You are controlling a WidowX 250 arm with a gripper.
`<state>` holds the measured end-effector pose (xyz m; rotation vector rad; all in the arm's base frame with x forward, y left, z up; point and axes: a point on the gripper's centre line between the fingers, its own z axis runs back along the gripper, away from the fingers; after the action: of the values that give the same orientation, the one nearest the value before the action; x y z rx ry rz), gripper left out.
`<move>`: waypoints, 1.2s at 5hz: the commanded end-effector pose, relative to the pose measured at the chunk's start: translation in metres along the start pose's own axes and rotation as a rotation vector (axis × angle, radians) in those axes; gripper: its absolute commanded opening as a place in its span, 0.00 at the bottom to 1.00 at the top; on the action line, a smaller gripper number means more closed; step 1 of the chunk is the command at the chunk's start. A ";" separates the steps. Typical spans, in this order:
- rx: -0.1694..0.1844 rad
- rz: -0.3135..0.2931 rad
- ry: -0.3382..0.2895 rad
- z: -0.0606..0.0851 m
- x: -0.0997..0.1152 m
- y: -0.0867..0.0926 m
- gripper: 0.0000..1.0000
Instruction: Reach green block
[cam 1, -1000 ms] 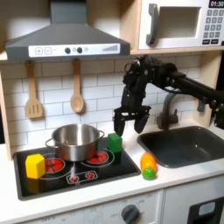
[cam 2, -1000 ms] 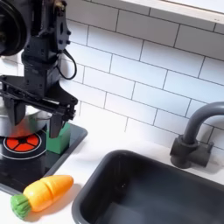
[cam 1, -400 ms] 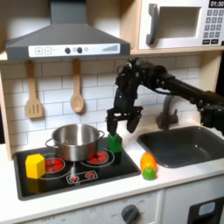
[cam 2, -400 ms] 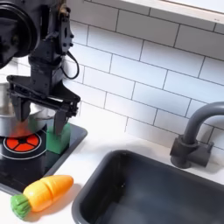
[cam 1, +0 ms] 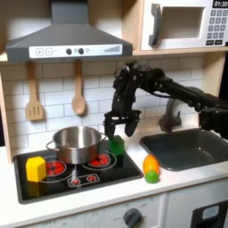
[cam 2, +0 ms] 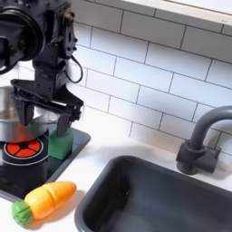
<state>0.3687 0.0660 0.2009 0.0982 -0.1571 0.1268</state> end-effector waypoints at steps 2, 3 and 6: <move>-0.028 -0.042 0.013 -0.011 0.009 -0.006 1.00; -0.035 -0.054 0.020 -0.015 0.011 -0.009 1.00; -0.049 -0.090 0.028 -0.027 0.019 -0.020 1.00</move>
<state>0.3938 0.0486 0.1753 0.0544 -0.1244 0.0279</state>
